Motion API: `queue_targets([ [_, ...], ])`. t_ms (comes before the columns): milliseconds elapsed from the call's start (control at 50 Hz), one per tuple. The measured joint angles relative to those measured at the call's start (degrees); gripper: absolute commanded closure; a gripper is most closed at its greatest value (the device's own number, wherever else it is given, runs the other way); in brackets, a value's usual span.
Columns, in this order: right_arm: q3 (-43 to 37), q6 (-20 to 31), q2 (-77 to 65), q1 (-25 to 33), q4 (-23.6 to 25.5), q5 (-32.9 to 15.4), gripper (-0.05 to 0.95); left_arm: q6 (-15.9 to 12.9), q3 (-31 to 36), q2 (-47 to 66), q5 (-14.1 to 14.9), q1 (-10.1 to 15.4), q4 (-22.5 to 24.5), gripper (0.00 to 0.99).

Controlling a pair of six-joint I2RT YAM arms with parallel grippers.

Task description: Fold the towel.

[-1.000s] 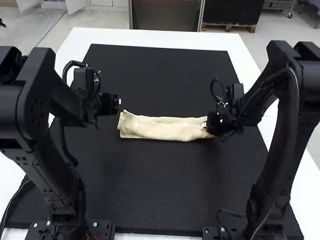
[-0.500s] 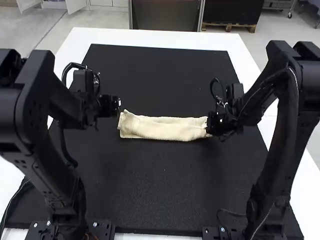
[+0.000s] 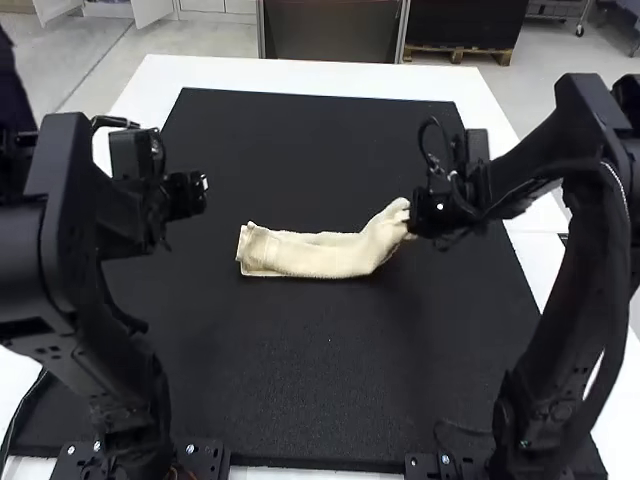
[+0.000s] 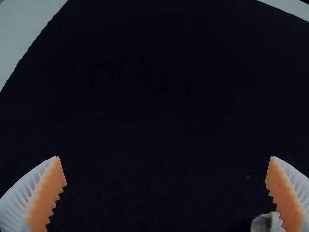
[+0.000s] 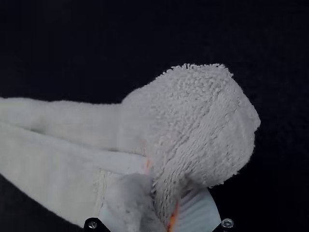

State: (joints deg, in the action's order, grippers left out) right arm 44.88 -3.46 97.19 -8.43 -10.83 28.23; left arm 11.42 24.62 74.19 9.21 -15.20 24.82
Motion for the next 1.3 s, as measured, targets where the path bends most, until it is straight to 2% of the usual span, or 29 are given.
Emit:
queue_targets([
  [180,4.17,0.00,0.61,-7.89,0.98,0.66,0.92,-1.60,0.00,-0.02,-0.07,-2.49,-1.27,0.028],
  [380,9.31,-0.02,5.09,-14.14,1.73,0.74,0.92,-3.23,0.00,-0.76,-0.20,-2.58,-2.78,0.028],
  [640,14.73,-0.04,11.74,-21.53,1.79,0.72,0.92,-3.69,-0.04,-2.91,-0.22,-2.58,-2.78,0.028],
  [960,21.42,-0.83,17.59,-26.62,1.77,0.72,0.92,-3.98,-2.38,-2.91,-0.22,-2.58,-2.34,0.028],
  [1300,27.26,-1.73,22.47,-28.81,1.97,0.72,0.92,-4.59,-2.69,-2.91,-0.22,-2.58,-1.09,0.028],
])
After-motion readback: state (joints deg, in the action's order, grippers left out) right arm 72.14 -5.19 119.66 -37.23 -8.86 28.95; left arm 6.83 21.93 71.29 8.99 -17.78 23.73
